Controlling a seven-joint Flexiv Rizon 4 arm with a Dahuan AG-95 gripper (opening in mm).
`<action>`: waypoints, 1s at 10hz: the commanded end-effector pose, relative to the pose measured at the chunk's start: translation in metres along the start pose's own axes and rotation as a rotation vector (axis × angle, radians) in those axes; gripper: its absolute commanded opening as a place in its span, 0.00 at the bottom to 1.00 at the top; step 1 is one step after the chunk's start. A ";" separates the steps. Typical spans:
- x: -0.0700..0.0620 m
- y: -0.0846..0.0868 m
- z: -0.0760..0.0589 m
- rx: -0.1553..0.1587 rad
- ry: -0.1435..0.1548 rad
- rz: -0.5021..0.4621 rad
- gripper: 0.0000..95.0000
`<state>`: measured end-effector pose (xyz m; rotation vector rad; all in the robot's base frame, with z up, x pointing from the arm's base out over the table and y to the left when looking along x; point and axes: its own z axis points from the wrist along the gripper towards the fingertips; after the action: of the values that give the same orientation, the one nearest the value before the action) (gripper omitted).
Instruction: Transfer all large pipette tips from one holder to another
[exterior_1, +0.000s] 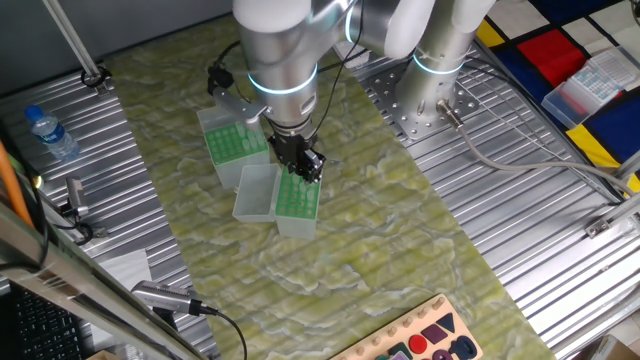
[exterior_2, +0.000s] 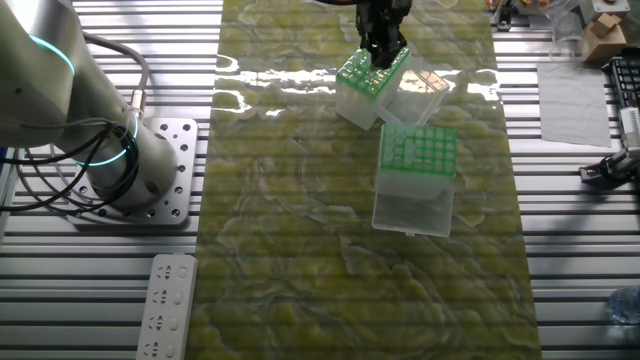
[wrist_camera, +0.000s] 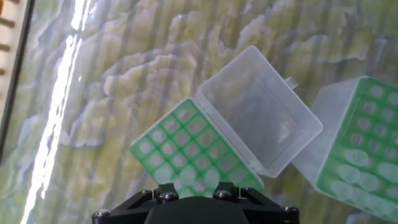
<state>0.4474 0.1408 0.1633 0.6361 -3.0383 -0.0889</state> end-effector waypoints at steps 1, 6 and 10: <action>0.003 -0.005 -0.001 0.009 0.001 -0.024 0.40; 0.003 -0.014 0.002 0.018 -0.007 -0.048 0.20; 0.002 -0.016 0.005 0.022 -0.009 -0.053 0.20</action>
<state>0.4516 0.1259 0.1580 0.7210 -3.0361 -0.0606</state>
